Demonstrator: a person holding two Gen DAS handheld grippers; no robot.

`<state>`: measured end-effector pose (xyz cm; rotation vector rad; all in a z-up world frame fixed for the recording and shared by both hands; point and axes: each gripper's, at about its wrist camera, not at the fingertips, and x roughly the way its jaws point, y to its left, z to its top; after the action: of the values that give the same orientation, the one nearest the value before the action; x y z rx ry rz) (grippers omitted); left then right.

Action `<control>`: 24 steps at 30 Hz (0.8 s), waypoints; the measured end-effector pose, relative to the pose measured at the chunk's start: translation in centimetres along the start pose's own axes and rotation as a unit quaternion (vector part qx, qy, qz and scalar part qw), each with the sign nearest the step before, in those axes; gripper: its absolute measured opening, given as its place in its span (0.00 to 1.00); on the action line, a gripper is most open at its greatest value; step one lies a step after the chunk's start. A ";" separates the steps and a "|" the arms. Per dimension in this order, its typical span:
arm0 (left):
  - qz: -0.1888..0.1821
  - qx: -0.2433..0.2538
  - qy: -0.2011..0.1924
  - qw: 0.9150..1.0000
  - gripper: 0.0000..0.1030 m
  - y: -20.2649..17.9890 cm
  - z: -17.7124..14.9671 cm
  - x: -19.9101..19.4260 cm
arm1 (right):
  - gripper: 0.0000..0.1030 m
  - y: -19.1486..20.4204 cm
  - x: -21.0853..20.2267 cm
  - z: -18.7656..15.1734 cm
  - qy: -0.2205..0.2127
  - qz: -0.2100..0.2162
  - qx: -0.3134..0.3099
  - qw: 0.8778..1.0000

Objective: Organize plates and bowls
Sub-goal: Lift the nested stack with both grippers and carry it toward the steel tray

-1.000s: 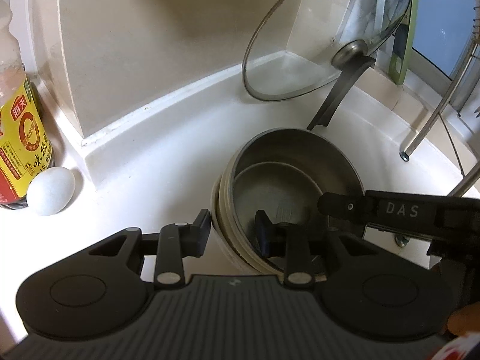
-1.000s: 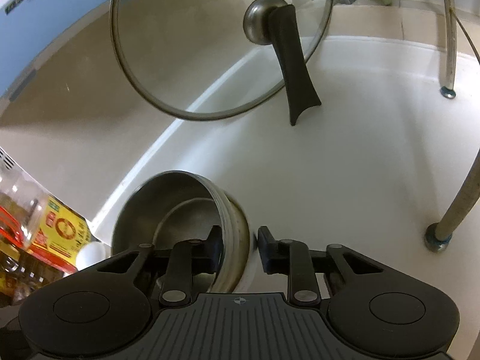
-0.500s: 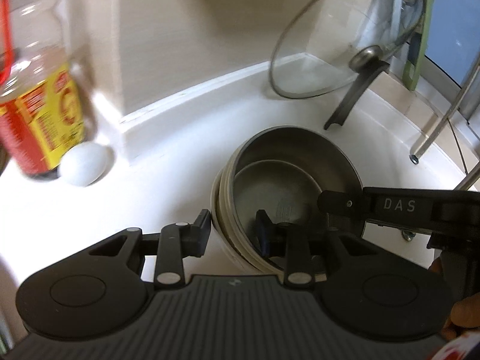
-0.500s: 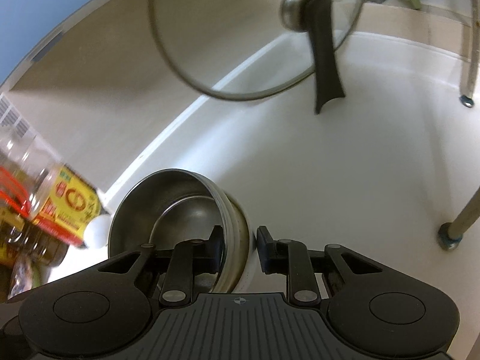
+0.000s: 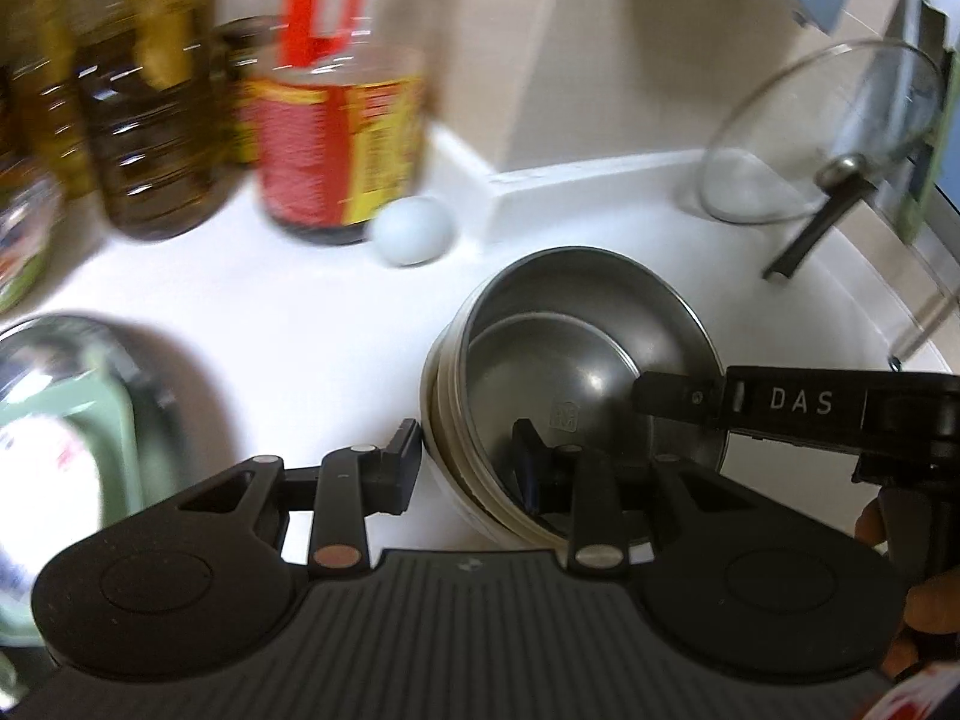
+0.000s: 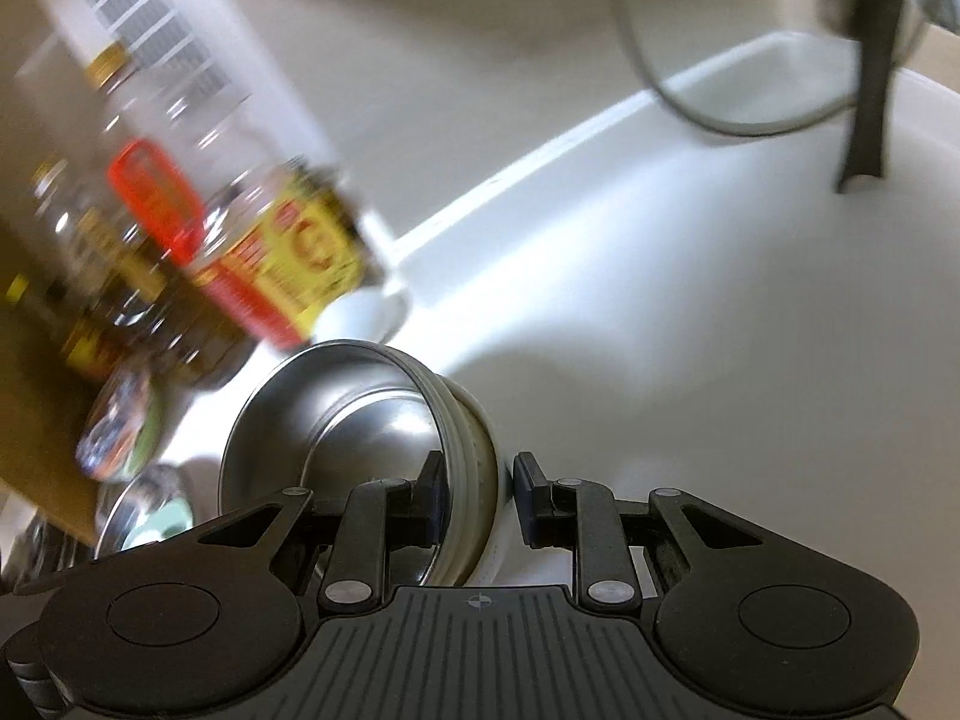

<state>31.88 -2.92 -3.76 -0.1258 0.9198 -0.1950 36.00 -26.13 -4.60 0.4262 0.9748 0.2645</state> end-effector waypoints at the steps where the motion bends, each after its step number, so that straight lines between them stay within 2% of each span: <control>1: 0.006 -0.007 -0.001 1.000 0.28 0.4 -0.3 -0.4 | 0.24 0.4 0.2 -0.2 0.004 0.005 -0.007 1.000; 12: 0.059 -0.058 -0.011 0.996 0.28 2.8 -3.1 -3.5 | 0.24 4.0 1.4 -1.8 0.037 0.048 -0.072 0.996; 24: 0.106 -0.077 -0.036 0.991 0.26 2.0 -4.2 -3.9 | 0.24 4.5 1.2 -2.7 0.033 0.064 -0.100 0.992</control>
<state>26.48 -0.20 -3.68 -0.1753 0.8681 0.0781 34.25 -21.04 -4.68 0.2974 0.9756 0.4903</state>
